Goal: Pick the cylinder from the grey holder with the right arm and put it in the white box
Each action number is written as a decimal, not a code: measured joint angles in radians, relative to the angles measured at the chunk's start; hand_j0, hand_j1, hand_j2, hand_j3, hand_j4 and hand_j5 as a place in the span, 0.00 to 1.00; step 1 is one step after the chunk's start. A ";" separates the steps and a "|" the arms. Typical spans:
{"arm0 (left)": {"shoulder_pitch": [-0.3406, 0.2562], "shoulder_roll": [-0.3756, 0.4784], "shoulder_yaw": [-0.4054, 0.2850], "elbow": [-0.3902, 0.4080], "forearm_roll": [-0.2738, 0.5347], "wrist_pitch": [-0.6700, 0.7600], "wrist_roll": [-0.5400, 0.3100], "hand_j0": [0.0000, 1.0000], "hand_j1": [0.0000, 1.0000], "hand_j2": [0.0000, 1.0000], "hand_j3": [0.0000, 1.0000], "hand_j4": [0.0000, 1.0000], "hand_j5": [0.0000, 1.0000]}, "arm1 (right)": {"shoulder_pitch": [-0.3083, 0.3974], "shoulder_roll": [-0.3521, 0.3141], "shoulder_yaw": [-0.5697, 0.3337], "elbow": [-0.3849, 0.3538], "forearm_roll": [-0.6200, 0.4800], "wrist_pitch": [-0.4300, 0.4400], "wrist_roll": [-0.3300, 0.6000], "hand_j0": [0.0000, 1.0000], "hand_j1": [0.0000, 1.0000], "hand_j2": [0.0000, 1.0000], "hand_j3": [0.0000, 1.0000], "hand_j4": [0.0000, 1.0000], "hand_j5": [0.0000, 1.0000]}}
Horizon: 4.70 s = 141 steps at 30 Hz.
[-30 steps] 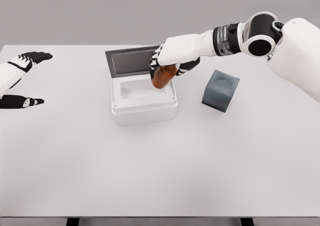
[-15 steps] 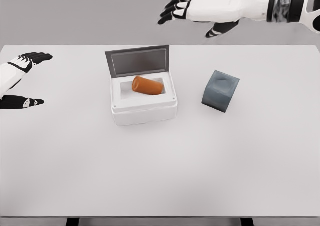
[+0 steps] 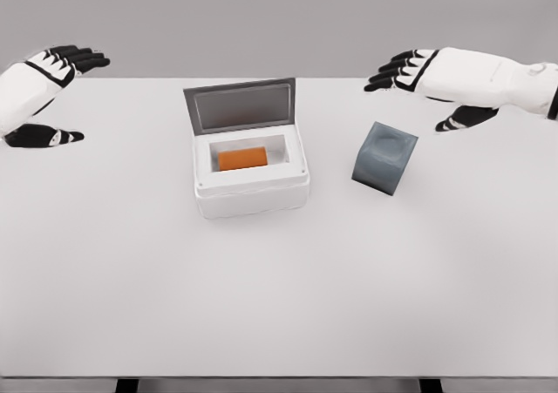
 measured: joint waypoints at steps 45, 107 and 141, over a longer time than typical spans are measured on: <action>-0.793 0.032 -0.906 0.231 0.593 0.184 -0.397 1.00 1.00 1.00 1.00 1.00 1.00 | 0.653 0.038 -0.606 -0.179 -0.135 0.001 0.000 1.00 1.00 1.00 1.00 1.00 1.00; -0.801 -0.071 -0.930 0.371 0.280 0.182 -0.397 1.00 1.00 1.00 1.00 1.00 1.00 | 0.650 0.040 -0.610 -0.177 -0.122 0.001 0.000 1.00 1.00 1.00 1.00 1.00 1.00; -0.607 0.288 -0.843 0.100 0.677 0.003 -0.396 1.00 1.00 1.00 1.00 1.00 1.00 | 0.650 0.041 -0.610 -0.172 -0.121 0.001 0.000 1.00 1.00 1.00 1.00 1.00 1.00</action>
